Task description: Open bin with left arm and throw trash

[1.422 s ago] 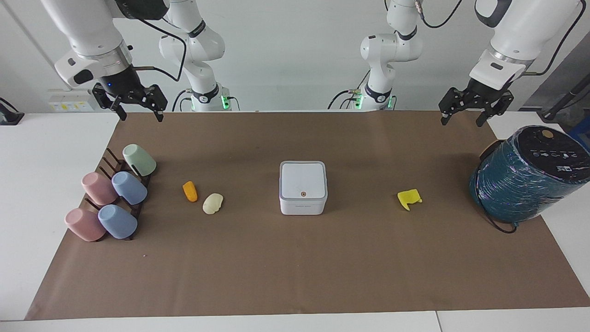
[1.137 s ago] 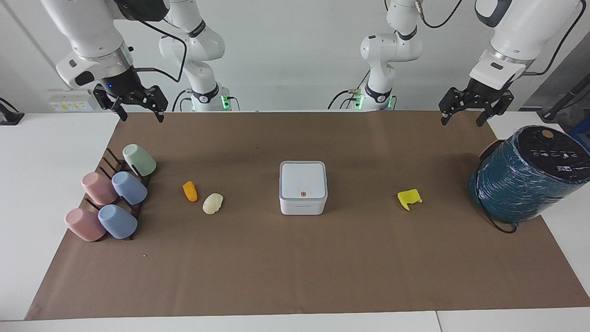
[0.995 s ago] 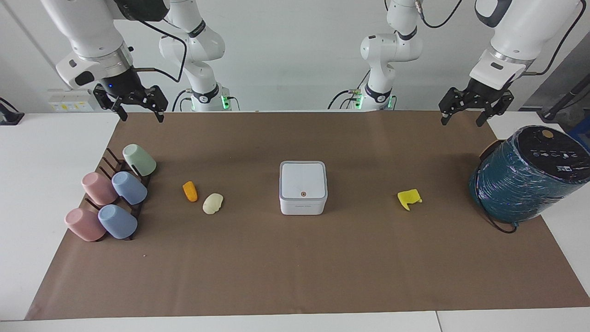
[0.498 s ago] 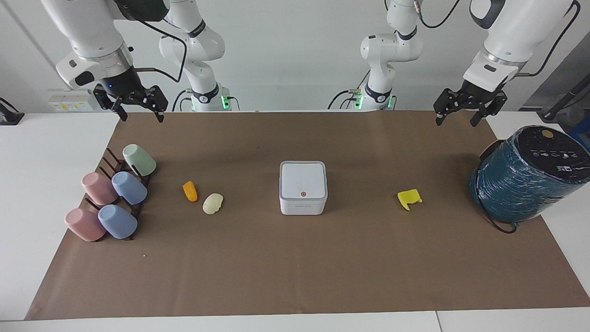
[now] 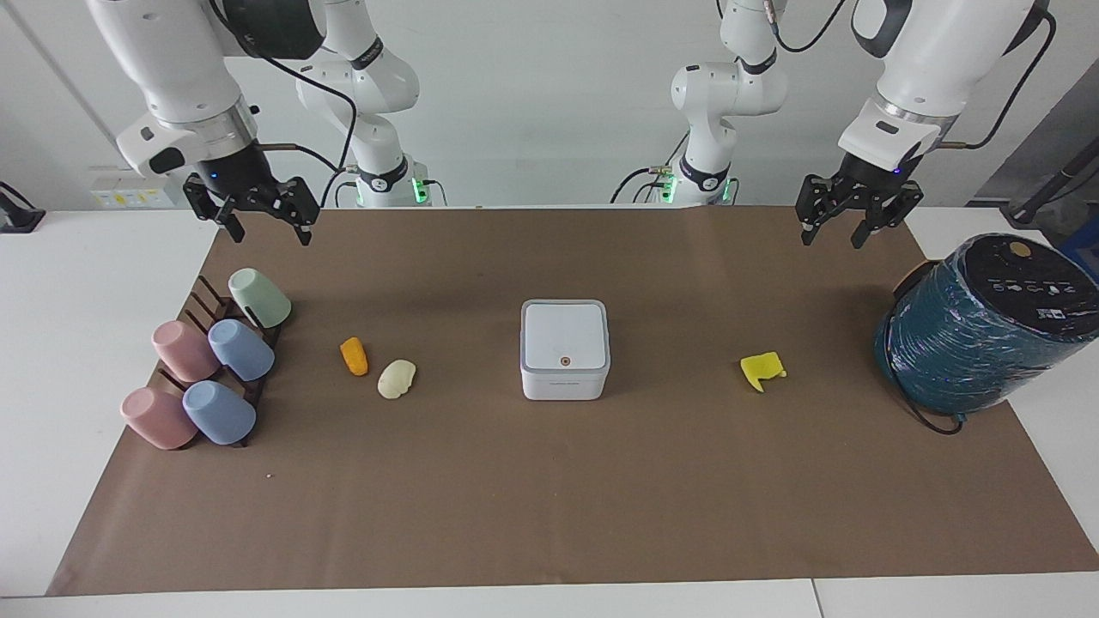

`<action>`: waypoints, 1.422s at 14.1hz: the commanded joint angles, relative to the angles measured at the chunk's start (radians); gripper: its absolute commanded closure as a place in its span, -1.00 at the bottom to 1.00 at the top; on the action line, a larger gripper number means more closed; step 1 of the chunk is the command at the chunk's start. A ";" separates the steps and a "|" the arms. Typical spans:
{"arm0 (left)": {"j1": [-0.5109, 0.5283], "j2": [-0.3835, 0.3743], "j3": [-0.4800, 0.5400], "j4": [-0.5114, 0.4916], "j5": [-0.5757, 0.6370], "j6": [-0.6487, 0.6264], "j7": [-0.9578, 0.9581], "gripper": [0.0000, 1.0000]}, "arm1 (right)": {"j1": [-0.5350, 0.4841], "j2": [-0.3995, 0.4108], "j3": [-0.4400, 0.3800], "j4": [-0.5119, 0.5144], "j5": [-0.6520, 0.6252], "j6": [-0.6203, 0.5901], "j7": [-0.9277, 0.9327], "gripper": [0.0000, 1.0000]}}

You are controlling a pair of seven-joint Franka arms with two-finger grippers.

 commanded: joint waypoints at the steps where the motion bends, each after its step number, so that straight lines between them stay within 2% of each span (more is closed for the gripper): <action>1: -0.058 -0.025 0.009 -0.052 0.003 0.073 -0.008 0.63 | 0.037 -0.008 0.004 -0.111 0.005 0.128 0.076 -1.00; 2: -0.088 -0.025 0.009 -0.068 0.003 0.102 -0.009 0.90 | 0.052 0.038 0.005 -0.113 0.005 0.166 0.114 -1.00; 3: -0.114 -0.023 0.011 -0.087 0.003 0.139 -0.011 1.00 | 0.069 0.081 0.005 -0.113 0.005 0.215 0.150 -1.00; 9: -0.274 0.055 0.009 -0.119 0.003 0.315 -0.017 1.00 | 0.110 0.324 0.005 -0.128 0.005 0.502 0.265 -1.00; 13: -0.394 0.178 0.011 -0.113 0.002 0.486 -0.109 1.00 | 0.112 0.346 0.005 -0.281 0.005 0.682 0.319 -1.00; 20: -0.464 0.296 0.009 -0.107 -0.004 0.664 -0.196 1.00 | 0.117 0.330 0.008 -0.366 0.062 0.713 0.349 -1.00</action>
